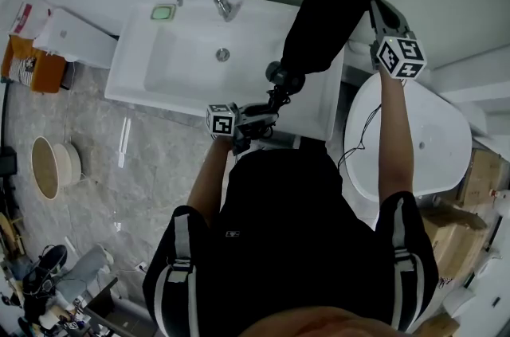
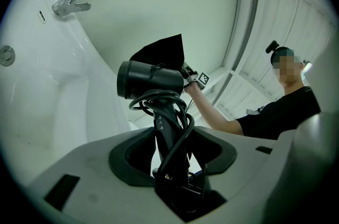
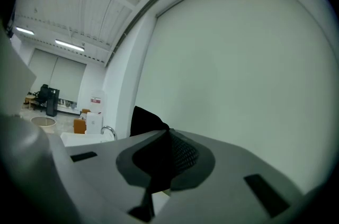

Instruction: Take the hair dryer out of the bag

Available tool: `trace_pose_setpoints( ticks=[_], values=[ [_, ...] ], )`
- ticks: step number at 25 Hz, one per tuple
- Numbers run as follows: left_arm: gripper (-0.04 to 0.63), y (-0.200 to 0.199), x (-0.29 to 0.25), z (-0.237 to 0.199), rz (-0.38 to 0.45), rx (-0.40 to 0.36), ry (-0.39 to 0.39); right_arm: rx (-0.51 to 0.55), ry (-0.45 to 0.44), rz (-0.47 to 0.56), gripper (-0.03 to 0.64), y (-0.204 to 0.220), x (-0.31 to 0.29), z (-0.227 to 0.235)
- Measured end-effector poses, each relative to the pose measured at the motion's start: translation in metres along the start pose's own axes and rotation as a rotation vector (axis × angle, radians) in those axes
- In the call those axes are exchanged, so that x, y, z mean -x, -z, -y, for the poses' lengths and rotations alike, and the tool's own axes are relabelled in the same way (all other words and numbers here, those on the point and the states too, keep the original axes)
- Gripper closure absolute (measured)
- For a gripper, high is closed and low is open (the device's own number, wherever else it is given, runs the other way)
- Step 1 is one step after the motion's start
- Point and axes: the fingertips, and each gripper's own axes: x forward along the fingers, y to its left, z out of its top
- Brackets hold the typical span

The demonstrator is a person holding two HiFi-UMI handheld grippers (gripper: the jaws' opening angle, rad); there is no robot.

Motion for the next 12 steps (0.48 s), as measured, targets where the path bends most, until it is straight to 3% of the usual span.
trace_pose_setpoints(
  ticks=[5,12],
  values=[
    [0.399,0.004,0.007,0.0,0.012,-0.003,-0.014,0.021,-0.021,-0.053,0.552,0.023,0.018,-0.015],
    [0.399,-0.007,0.018,0.003,0.032,-0.013,-0.009,-0.049,-0.086,-0.197,0.552,0.107,0.048,-0.073]
  ],
)
